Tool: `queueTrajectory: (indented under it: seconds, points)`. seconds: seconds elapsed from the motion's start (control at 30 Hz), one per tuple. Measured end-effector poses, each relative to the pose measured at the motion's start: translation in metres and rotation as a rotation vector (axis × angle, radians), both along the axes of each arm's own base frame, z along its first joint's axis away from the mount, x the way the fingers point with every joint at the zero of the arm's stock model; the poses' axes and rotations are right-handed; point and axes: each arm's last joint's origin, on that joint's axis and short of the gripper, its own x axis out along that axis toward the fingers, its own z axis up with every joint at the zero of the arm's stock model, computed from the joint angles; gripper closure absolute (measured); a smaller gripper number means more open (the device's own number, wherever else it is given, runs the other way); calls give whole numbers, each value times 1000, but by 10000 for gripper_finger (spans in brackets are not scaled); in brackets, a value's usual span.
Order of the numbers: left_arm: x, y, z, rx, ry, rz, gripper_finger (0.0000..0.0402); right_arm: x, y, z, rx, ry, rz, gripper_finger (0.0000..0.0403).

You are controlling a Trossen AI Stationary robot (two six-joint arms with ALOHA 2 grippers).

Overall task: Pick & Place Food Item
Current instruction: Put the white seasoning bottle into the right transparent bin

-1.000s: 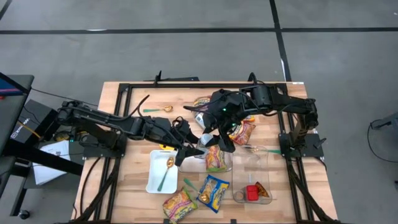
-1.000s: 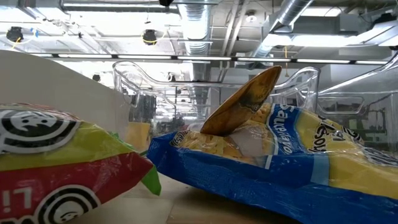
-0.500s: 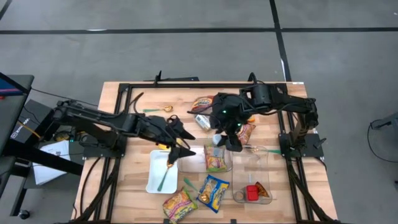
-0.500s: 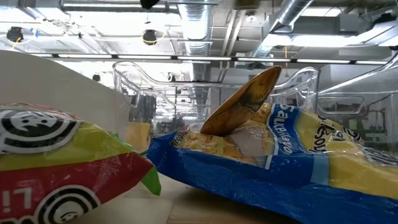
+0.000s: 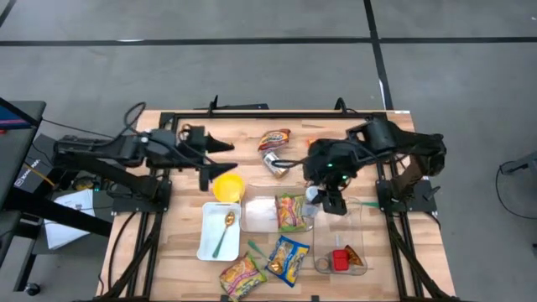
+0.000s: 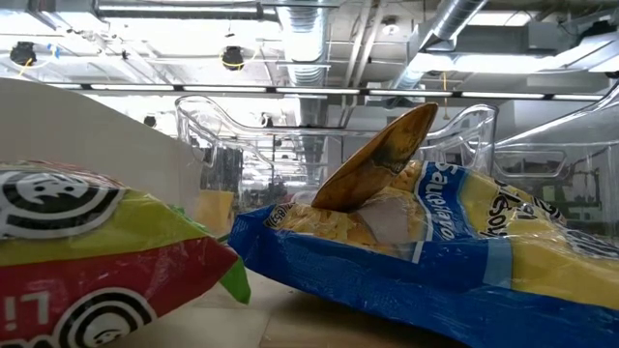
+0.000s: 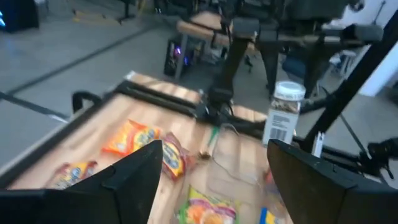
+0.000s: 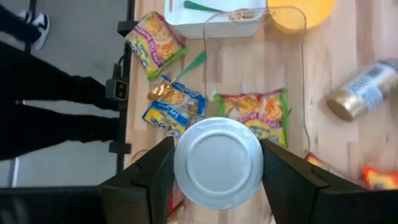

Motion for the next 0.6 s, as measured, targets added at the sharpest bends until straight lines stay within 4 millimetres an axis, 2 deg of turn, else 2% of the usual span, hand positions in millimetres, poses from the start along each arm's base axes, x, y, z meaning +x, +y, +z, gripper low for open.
queueTrajectory:
  seconds: [0.23, 0.47, 0.6]
  points:
    - [-17, 3, 10, 18, -51, 29, 131, -38, 16, -1, 7, 33, -174, 212]
    - [-15, 4, 9, 29, -44, 68, 140, -60, 45, -40, 4, 136, -261, 212]
    - [-10, 4, 7, 31, -38, 73, 144, -62, 57, -67, 23, 108, -298, 212]
